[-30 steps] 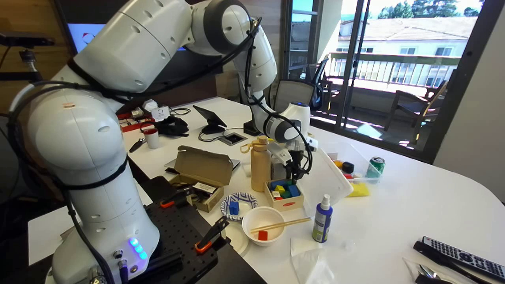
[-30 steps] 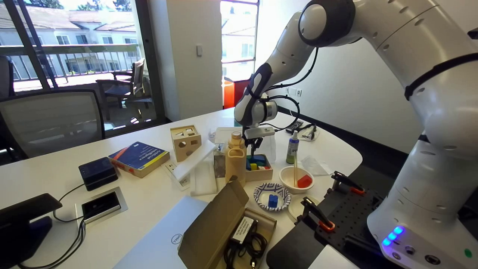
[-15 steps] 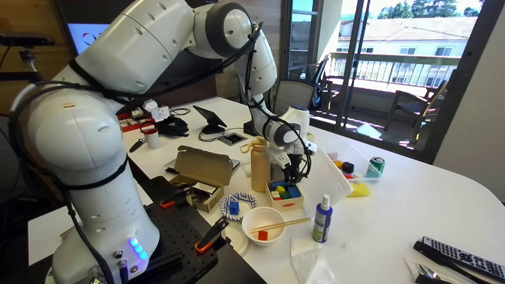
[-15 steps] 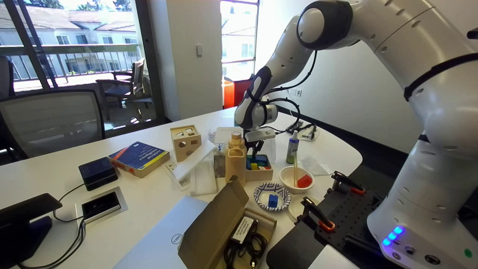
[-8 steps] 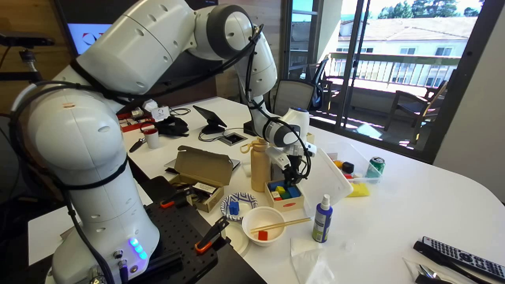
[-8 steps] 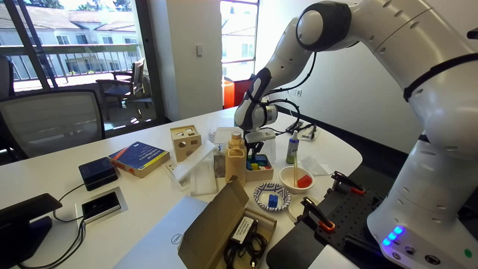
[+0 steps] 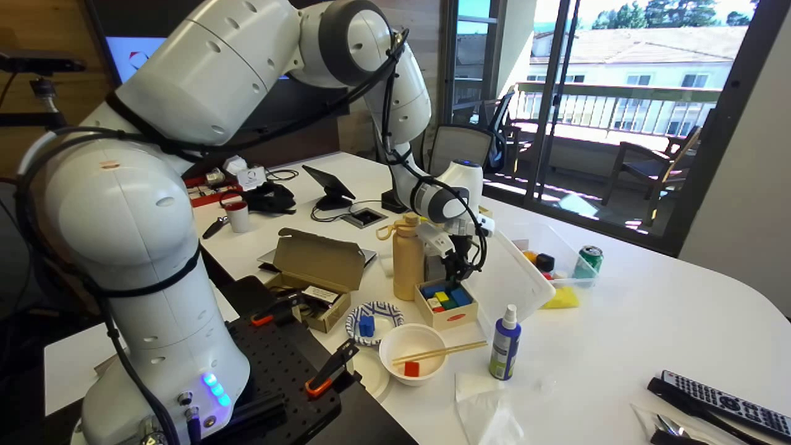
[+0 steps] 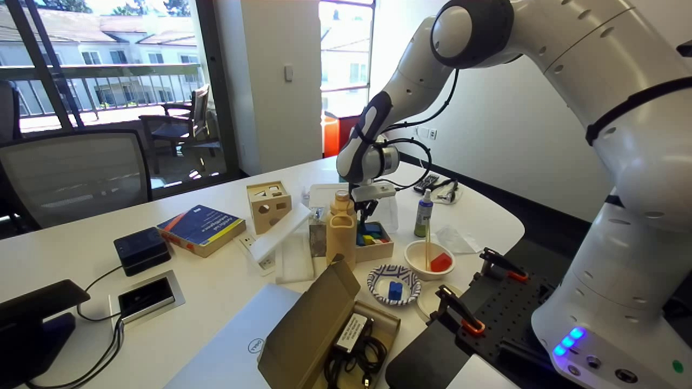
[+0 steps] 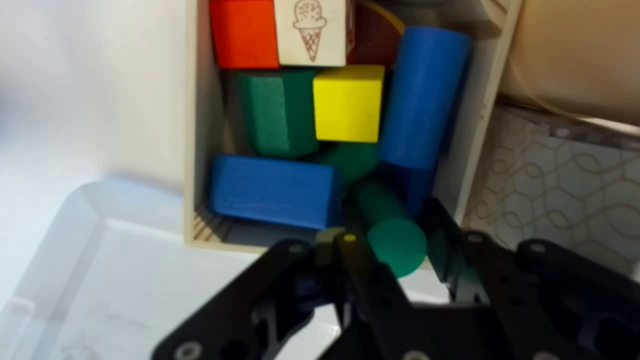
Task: Shift the green block to the white bowl
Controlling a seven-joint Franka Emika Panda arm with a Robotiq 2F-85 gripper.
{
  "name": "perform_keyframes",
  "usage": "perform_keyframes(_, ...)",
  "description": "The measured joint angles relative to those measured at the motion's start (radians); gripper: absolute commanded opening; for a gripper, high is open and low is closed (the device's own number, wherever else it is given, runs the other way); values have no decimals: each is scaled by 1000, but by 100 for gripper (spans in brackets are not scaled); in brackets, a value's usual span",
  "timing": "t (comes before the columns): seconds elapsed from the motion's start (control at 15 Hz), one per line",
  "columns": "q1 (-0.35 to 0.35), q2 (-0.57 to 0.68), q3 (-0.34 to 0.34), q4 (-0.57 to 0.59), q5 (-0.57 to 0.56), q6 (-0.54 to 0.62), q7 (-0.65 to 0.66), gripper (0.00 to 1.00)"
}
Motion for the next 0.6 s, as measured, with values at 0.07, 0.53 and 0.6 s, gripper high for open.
perform_keyframes(0.07, 7, -21, 0, -11, 0, -1, 0, 8)
perform_keyframes(0.53, 57, -232, -35, -229, -7, -8, 79, 8)
perform_keyframes(0.6, 65, -264, -46, -276, -8, -8, 101, 8)
